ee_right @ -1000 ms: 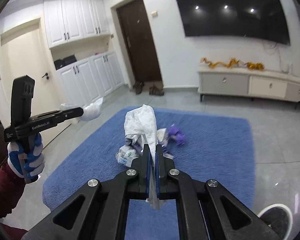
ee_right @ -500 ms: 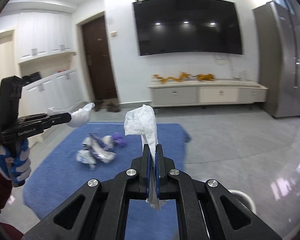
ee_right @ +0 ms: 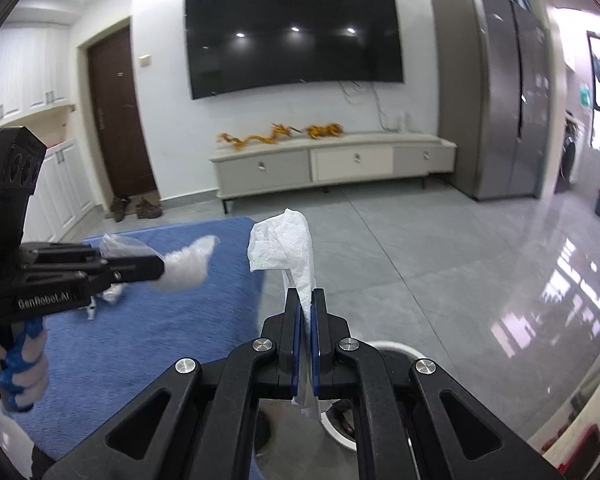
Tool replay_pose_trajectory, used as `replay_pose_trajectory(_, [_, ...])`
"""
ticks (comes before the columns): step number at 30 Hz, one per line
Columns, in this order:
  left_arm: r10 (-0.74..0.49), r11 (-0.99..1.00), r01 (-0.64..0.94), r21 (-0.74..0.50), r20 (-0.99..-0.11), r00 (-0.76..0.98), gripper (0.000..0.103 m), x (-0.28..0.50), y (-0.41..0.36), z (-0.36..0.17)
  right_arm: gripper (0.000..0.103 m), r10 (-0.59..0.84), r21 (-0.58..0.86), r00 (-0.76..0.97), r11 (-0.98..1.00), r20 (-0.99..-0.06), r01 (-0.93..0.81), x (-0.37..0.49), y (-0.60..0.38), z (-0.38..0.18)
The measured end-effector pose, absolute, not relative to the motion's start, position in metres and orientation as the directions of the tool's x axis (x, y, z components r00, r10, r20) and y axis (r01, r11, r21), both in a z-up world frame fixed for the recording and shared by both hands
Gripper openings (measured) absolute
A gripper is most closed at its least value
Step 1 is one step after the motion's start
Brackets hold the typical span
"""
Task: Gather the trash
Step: 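Carry the clear bag and white tissue over the trash bin, then open both tools to drop the bag and tissue into the bin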
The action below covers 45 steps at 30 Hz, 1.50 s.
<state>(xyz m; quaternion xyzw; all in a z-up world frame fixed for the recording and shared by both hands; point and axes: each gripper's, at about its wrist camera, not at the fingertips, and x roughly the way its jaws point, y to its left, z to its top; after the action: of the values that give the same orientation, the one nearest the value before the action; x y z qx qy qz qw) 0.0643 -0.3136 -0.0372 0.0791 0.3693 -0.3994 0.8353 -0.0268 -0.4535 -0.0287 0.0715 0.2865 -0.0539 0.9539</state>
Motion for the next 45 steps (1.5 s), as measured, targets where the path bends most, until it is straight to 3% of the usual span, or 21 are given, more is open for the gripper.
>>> replay_pose_trajectory(13, [-0.574,0.636,0.741,-0.217,-0.775,0.265,0.011,0.098,-0.415,-0.123,0.005,-0.118,0.161,0.723,0.939,-0.681,0.305,0.015,-0.53,-0.115])
replay_pose_trajectory(22, [-0.566,0.621,0.73,-0.285,-0.807,0.167,0.011,0.128,-0.472,-0.174,0.009,-0.035,0.309,0.645,0.857,-0.763,0.412,0.047,-0.58,-0.199])
replay_pose_trajectory(26, [-0.561,0.623,0.718,-0.312,-0.817,0.131,0.016,0.138,-0.485,-0.192,0.01,-0.011,0.334,0.606,0.826,-0.795,0.453,0.056,-0.593,-0.235])
replay_pose_trajectory(29, [-0.559,0.634,0.704,-0.319,-0.819,0.132,0.04,0.141,-0.488,-0.198,0.028,0.005,0.35,0.589,0.808,-0.808,0.474,0.06,-0.602,-0.254])
replay_pose_trajectory(30, [-0.56,0.638,0.702,-0.318,-0.817,0.138,0.042,0.142,-0.487,-0.198,0.038,0.002,0.35,0.583,0.802,-0.812,0.485,0.059,-0.604,-0.258])
replay_pose_trajectory(31, [-0.559,0.639,0.701,-0.317,-0.817,0.139,0.042,0.143,-0.488,-0.198,0.04,-0.001,0.349,0.58,0.798,-0.814,0.491,0.059,-0.606,-0.261])
replay_pose_trajectory(40, [-0.57,0.63,0.712,-0.309,-0.807,0.155,0.042,0.134,-0.476,-0.19,0.046,-0.018,0.345,0.578,0.787,-0.816,0.511,0.052,-0.609,-0.262])
replay_pose_trajectory(45, [-0.562,0.643,0.731,-0.227,-0.789,0.249,0.042,0.121,-0.459,-0.166,0.05,-0.034,0.341,0.606,0.801,-0.795,0.492,0.046,-0.605,-0.242])
